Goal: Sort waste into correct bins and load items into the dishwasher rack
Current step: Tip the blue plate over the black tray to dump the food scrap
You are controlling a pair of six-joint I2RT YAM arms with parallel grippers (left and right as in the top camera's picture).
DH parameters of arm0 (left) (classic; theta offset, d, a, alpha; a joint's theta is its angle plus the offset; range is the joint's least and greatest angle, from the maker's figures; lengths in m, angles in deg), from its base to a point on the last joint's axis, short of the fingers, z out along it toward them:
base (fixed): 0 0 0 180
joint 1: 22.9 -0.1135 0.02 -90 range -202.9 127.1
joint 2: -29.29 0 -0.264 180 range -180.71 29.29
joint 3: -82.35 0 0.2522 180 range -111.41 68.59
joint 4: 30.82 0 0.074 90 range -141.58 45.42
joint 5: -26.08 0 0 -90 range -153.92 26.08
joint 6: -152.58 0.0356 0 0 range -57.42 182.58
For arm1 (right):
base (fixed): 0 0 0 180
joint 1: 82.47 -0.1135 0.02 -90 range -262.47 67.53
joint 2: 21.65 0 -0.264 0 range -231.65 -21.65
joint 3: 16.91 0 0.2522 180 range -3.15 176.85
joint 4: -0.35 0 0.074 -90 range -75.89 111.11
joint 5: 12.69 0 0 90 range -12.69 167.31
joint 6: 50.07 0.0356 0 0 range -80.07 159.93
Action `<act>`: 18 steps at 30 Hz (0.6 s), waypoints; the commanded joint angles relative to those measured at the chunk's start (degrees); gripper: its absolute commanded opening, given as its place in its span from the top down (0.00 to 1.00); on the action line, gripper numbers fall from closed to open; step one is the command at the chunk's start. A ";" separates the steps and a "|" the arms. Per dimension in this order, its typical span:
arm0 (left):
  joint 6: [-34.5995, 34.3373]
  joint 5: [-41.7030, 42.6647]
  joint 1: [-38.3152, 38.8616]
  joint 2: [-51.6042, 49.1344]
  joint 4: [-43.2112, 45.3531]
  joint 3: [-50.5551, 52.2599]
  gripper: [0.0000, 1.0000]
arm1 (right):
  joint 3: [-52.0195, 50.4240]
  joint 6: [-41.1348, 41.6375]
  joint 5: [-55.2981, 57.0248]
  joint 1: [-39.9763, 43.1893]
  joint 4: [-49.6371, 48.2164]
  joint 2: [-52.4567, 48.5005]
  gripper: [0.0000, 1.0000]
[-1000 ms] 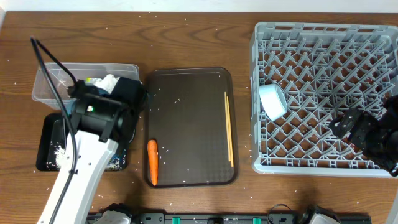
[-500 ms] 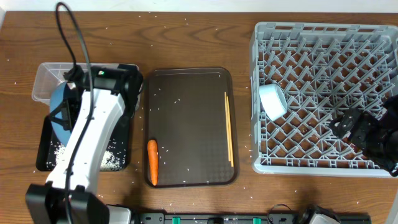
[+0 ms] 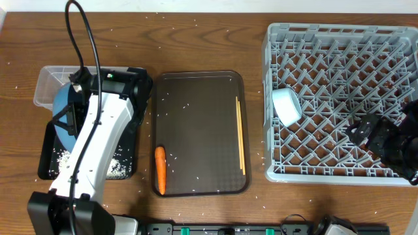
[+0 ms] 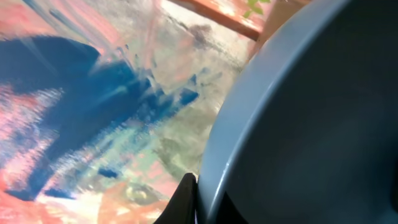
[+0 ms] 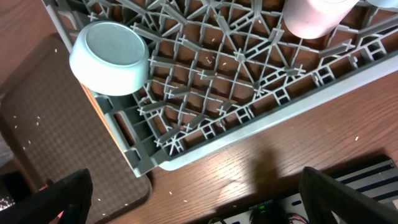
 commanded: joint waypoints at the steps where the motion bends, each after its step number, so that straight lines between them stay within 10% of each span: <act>1: -2.95 1.95 -1.16 1.88 -4.37 0.39 0.94 | 0.59 -1.11 0.11 0.72 0.31 0.09 0.01; 18: -1.75 -0.17 -2.80 1.70 -4.44 0.33 0.94 | 0.59 -1.09 0.09 0.72 0.24 0.09 0.01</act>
